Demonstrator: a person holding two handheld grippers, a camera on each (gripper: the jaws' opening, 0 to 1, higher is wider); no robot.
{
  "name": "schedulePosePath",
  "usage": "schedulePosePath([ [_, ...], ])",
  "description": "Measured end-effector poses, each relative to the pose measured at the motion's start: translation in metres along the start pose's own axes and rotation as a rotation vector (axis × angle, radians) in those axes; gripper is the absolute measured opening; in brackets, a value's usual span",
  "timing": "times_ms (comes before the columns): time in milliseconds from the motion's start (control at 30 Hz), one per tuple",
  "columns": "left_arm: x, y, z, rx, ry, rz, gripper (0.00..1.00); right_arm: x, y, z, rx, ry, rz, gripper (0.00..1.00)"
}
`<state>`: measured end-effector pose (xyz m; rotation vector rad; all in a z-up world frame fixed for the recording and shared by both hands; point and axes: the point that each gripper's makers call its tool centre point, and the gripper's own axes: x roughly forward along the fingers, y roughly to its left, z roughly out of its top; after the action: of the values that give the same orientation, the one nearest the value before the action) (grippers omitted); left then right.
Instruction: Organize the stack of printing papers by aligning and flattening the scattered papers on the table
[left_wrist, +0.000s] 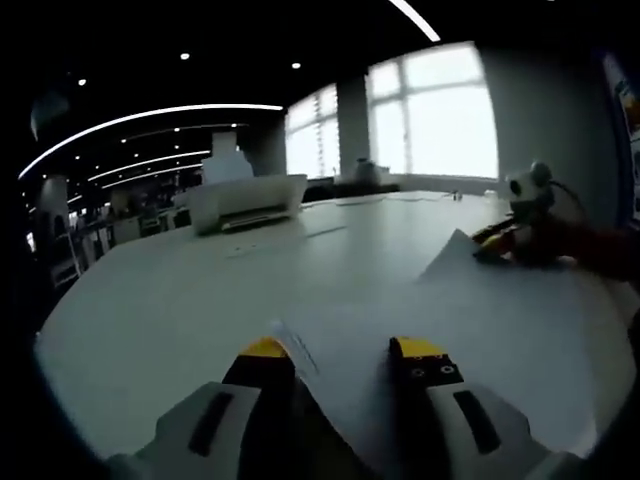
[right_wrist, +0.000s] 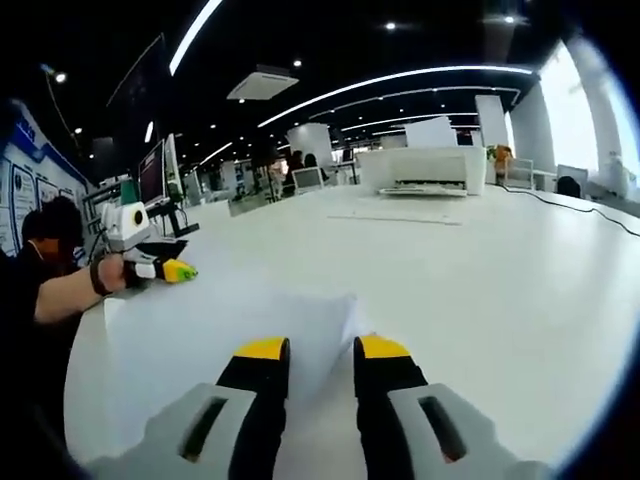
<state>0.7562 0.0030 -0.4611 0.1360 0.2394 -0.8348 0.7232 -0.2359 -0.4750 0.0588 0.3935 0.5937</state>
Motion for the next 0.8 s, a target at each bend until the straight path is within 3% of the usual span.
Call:
schedulePosePath([
  [600, -0.001, 0.003, -0.002, -0.004, 0.004, 0.013, 0.51, 0.001, -0.004, 0.001, -0.03, -0.011, -0.039, 0.39],
  [800, -0.003, 0.01, -0.002, 0.016, -0.004, 0.053, 0.65, 0.001, -0.002, 0.002, -0.031, -0.021, -0.042, 0.43],
])
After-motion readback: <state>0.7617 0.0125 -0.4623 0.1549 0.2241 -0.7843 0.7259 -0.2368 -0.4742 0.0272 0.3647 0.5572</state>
